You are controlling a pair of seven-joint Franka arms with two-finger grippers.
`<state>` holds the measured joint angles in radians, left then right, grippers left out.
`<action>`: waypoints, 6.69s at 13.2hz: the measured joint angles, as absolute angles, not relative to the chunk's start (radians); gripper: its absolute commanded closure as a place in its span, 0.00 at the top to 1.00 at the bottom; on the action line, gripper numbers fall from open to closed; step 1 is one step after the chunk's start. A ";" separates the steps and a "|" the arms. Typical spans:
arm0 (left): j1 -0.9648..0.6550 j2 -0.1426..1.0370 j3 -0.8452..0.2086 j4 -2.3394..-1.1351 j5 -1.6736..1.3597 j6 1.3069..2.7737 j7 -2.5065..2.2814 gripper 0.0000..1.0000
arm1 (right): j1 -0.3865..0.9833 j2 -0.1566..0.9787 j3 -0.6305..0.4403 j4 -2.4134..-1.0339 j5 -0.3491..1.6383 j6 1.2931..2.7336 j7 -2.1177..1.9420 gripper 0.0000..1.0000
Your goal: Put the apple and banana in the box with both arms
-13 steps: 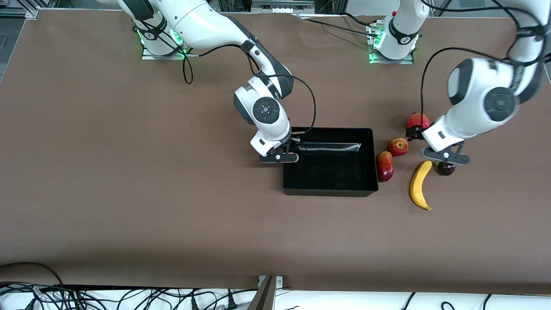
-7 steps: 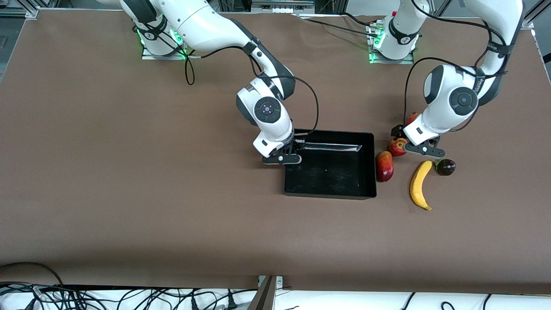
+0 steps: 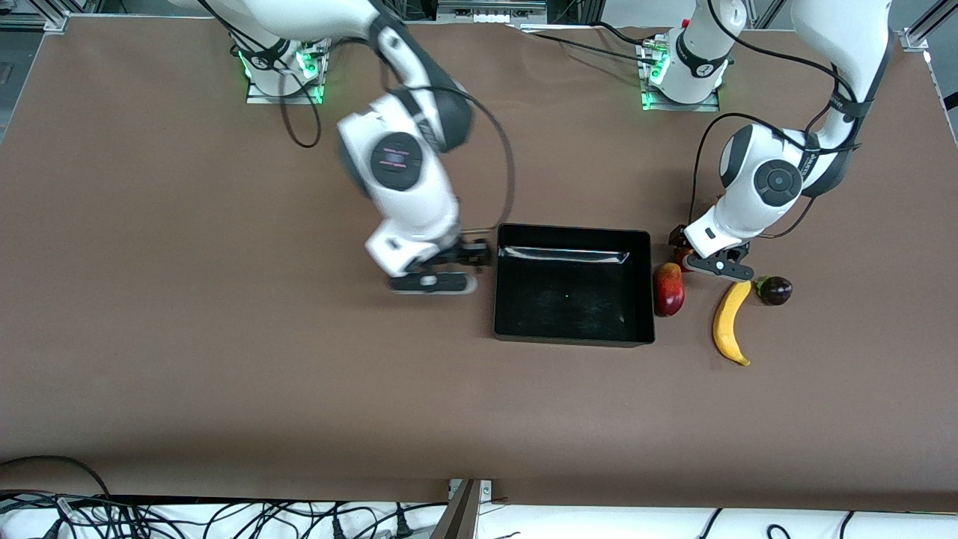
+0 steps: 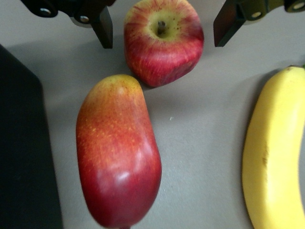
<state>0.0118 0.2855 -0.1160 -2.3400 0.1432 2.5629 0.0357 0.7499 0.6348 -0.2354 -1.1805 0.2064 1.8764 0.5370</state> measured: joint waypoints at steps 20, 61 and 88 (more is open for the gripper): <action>-0.011 0.296 -0.400 -1.936 0.059 2.025 -0.310 0.12 | 0.505 0.031 -0.328 -1.651 0.049 1.632 0.121 1.00; 0.317 0.663 -0.386 -1.661 0.271 2.074 0.151 0.00 | 0.089 0.043 0.064 -1.607 -0.051 1.655 0.040 1.00; 0.134 0.437 -0.571 -1.323 0.290 1.508 -0.334 1.00 | 0.089 0.046 0.064 -1.606 -0.051 1.655 0.040 1.00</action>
